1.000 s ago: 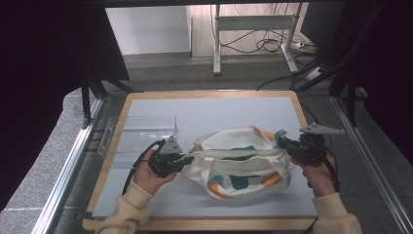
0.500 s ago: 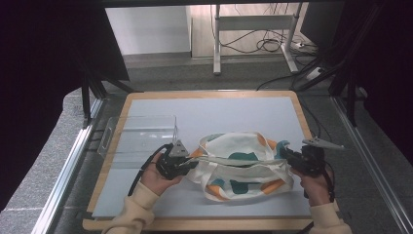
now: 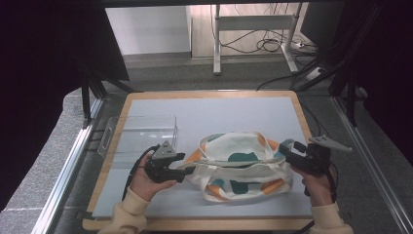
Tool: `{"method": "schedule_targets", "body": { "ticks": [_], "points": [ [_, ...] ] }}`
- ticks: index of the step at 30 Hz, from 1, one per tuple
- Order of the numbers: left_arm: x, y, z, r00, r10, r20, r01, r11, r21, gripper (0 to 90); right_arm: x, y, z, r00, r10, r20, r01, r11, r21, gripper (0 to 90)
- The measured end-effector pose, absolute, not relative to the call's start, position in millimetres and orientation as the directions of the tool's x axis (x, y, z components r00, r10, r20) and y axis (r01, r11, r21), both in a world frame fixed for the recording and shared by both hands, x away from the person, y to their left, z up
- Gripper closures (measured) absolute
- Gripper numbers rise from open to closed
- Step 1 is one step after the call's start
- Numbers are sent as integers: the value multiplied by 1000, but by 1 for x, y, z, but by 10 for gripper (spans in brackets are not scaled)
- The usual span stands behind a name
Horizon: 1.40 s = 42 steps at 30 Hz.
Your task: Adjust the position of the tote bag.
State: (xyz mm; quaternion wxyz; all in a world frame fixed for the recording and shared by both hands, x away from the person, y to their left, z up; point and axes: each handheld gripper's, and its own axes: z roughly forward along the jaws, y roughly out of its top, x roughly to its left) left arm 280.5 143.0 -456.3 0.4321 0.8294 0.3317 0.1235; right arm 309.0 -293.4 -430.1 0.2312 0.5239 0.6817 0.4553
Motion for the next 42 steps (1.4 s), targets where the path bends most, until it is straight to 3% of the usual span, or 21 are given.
{"method": "schedule_targets", "body": {
  "ticks": [11,18,19,24,42],
  "points": [
    [273,153,-448,739,671,-57,417,-389,821,319,302,-269,-410,-394,912,111,462,92,882,234],
    [267,166,-443,720,691,-62,416,-358,836,318,297,-257,-395,-474,875,98,433,134,891,240],
    [266,167,-442,716,695,-65,417,-352,838,318,296,-251,-392,-525,846,92,428,169,888,245],
    [267,166,-438,717,694,-61,413,-352,840,316,289,-240,-396,-608,790,73,419,242,875,255],
    [268,154,-433,748,663,-34,384,-390,837,301,278,-227,-410,-673,737,68,420,304,855,279]
  ]
}}
